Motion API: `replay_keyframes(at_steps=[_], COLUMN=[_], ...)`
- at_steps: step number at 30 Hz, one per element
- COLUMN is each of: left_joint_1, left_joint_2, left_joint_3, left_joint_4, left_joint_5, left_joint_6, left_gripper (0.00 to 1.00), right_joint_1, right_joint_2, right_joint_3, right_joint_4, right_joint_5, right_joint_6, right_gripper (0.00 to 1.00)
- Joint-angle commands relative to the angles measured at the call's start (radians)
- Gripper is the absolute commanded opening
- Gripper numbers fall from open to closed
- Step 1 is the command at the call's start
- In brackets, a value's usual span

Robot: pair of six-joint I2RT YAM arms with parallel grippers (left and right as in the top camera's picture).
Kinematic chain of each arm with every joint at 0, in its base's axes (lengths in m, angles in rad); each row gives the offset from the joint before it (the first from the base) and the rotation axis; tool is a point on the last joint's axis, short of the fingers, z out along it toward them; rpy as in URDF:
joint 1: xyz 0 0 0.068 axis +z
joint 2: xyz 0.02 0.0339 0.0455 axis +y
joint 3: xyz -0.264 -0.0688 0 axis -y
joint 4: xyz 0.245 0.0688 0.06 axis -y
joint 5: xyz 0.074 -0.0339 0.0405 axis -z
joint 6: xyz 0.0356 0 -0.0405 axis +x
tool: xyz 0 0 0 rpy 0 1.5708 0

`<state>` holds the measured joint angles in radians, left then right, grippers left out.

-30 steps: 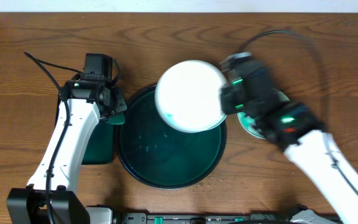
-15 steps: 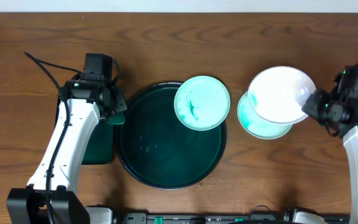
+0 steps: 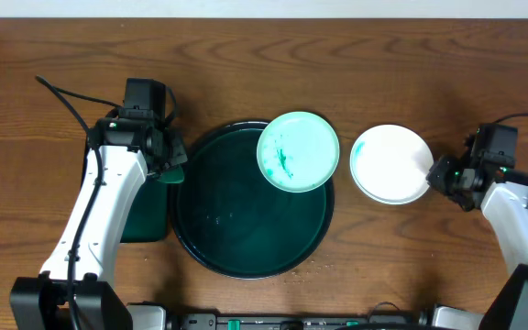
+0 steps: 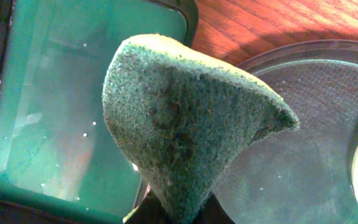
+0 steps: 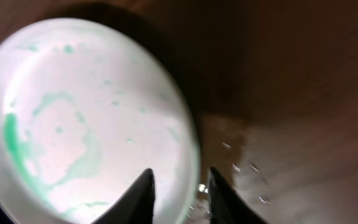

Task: Clean dirty plates on tray and stack at the side
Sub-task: 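Release the plate and move right gripper back to the last plate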

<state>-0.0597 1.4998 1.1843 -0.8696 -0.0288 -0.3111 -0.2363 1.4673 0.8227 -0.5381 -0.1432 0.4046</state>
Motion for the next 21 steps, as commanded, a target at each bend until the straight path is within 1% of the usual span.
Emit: replay_keyframes(at_steps=[1,5,7,10,16,18,21], left_joint_1=[0.002,0.002,0.002,0.002,0.002,0.002,0.002], left_joint_2=[0.0,0.0,0.0,0.0,0.0,0.0,0.0], left_joint_3=[0.014,0.014,0.014,0.014,0.014,0.014,0.014], left_joint_4=[0.0,0.0,0.0,0.0,-0.001,-0.001,-0.001], left_joint_5=[-0.004,-0.004,-0.004,-0.004,-0.004,-0.004,-0.004], left_joint_6=[-0.002,-0.002,-0.002,-0.002,-0.002,-0.002,-0.002], left_gripper=[0.07,0.07,0.07,0.07,0.07,0.07,0.07], right_joint_1=[0.039,0.121,0.173,0.253,0.383,0.414,0.447], right_joint_2=[0.011,0.011,0.019,0.076,0.32,0.407,0.503], right_joint_3=[0.008,0.087,0.153,0.293,0.601,0.676,0.722], right_joint_4=[0.05,0.046,0.021,-0.058,-0.245,-0.288,-0.308], right_joint_5=[-0.128,-0.141,-0.127,-0.12,-0.136,-0.148,-0.163], right_joint_6=[-0.023,-0.065,-0.07,-0.116,-0.311,-0.344,-0.359], right_gripper=[0.33,0.41,0.49,0.52,0.54,0.52,0.5])
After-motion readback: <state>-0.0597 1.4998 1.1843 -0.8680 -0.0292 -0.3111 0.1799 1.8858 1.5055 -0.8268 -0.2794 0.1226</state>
